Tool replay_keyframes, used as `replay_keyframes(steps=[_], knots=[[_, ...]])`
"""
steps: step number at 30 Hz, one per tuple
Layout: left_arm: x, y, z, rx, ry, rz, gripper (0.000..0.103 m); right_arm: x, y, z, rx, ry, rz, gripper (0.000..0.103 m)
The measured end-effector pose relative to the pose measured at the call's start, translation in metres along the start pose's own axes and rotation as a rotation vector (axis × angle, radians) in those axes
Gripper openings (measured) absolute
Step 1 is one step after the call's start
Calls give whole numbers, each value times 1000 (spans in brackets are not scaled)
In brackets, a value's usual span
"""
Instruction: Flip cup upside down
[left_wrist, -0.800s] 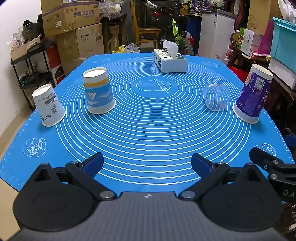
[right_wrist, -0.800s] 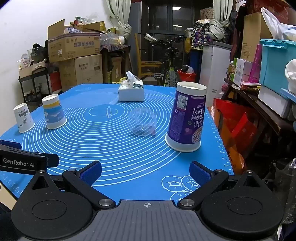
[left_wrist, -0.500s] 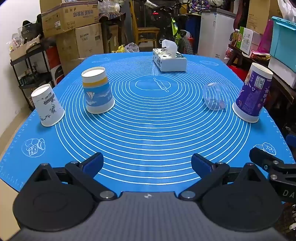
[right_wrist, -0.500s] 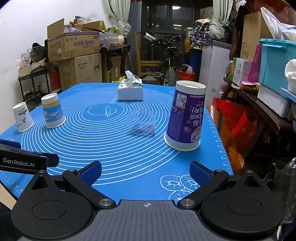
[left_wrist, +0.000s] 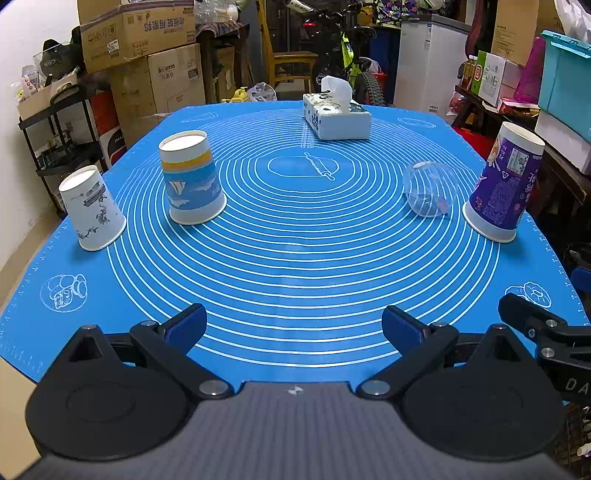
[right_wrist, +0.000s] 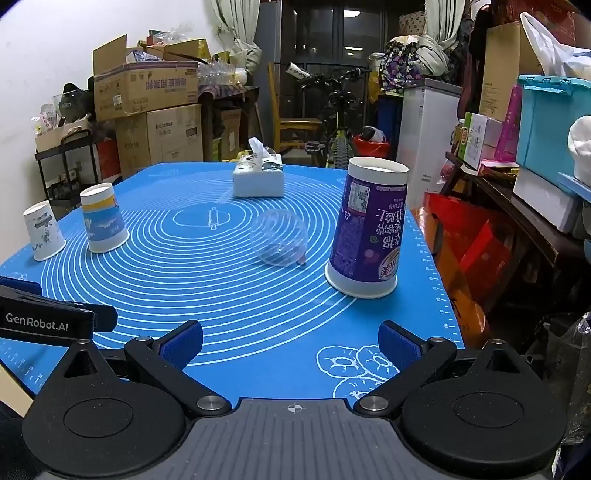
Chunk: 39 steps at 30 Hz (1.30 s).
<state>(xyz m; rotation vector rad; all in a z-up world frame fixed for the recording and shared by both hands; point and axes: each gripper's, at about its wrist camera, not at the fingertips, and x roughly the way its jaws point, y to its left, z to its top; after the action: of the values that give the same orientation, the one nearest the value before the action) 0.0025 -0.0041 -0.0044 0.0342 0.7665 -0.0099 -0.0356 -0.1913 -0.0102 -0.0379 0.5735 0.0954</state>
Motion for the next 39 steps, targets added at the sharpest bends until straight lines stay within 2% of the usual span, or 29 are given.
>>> replay_keyframes(steps=[39], knots=[[0, 2, 0, -2, 8, -7, 100, 0, -3, -1, 1, 4, 0, 101]])
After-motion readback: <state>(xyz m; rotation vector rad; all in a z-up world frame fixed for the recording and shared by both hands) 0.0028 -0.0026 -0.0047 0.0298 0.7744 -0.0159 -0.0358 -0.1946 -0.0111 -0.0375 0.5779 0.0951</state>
